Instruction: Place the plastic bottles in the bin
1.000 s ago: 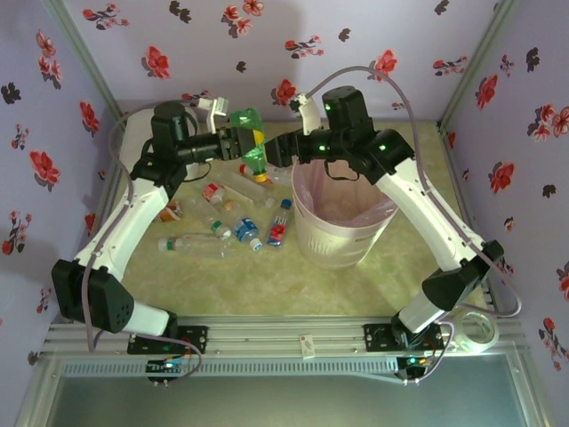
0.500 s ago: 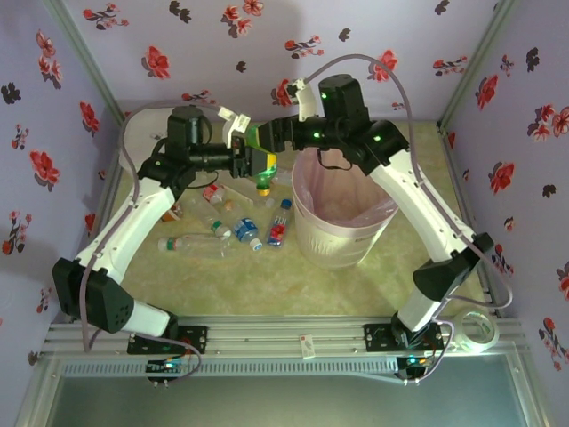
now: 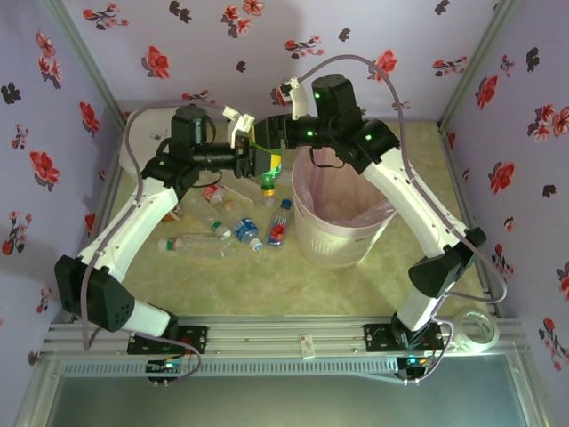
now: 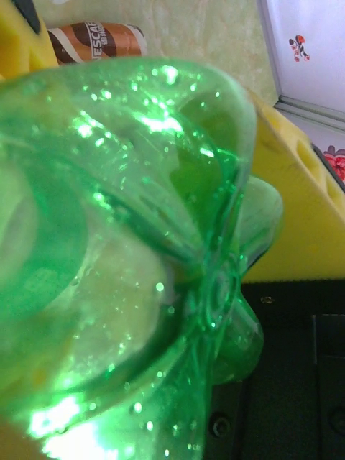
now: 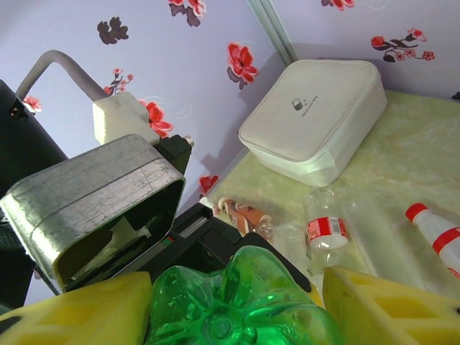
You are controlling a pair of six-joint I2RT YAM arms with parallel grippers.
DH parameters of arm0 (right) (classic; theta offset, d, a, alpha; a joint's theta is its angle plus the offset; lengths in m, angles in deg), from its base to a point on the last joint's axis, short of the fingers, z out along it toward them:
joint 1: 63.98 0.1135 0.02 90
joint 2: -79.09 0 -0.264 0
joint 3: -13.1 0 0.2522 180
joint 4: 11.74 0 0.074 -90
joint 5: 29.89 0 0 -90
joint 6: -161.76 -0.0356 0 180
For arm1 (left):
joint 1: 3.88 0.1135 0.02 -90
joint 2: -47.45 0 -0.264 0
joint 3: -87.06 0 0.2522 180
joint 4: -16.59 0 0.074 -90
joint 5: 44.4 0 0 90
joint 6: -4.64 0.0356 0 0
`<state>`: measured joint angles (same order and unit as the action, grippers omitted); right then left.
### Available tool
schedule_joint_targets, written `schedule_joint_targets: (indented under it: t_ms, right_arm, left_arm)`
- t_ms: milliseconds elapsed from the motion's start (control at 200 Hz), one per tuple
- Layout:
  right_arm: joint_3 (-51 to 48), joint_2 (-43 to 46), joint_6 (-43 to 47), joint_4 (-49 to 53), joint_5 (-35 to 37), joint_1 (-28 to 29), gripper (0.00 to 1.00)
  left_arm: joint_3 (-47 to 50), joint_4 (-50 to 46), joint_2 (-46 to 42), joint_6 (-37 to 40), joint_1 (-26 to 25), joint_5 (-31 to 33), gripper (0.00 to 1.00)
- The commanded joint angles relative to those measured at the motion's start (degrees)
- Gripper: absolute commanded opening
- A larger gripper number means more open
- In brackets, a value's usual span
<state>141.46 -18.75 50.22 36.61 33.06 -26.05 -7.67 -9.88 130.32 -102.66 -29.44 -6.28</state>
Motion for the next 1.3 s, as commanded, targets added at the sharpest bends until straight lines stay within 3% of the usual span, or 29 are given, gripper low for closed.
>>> schedule_joint_targets:
  t_ms: [0,90,150,245,355,440,820,1120,1295]
  right_arm:
    - [-0.81,0.12,-0.34,-1.26,-0.13,0.03,0.58]
    - [-1.05,0.41,-0.18,-1.02,0.19,0.04,0.56]
    - [-1.36,0.59,-0.08,-1.10,0.51,-0.05,0.55]
    - [-2.04,1.20,-0.09,-1.89,1.14,-0.14,0.54]
    - [-2.29,1.66,-0.11,-2.42,2.23,-0.49,0.53]
    - [-2.46,2.19,-0.23,-3.40,3.78,-0.92,0.54]
    - [0.73,5.83,-0.10,-3.35,5.81,-6.10,0.53]
    - [0.95,13.75,5.06,10.44,12.57,-10.50,0.52]
    - [-1.26,17.91,7.80,17.46,16.94,-10.59,0.52]
  left_arm:
    - [-1.56,4.42,0.27,-0.99,-0.64,-3.05,0.00]
    - [-1.43,5.40,0.42,-1.80,-0.61,-3.04,0.00]
    - [-1.09,6.39,0.36,-2.61,-0.47,-3.01,0.20]
    - [-0.61,7.68,0.27,-3.75,-0.13,-2.96,0.40]
    - [0.09,7.75,-0.30,-3.75,0.42,-2.97,0.80]
    - [0.62,6.25,-1.09,-2.22,0.77,-2.86,0.99]
    - [6.64,2.83,-6.08,-0.94,3.87,0.95,1.00]
    - [12.98,1.73,-9.51,-7.79,6.13,20.37,0.97]
    - [14.33,-1.33,-10.55,-9.44,6.39,25.08,0.95]
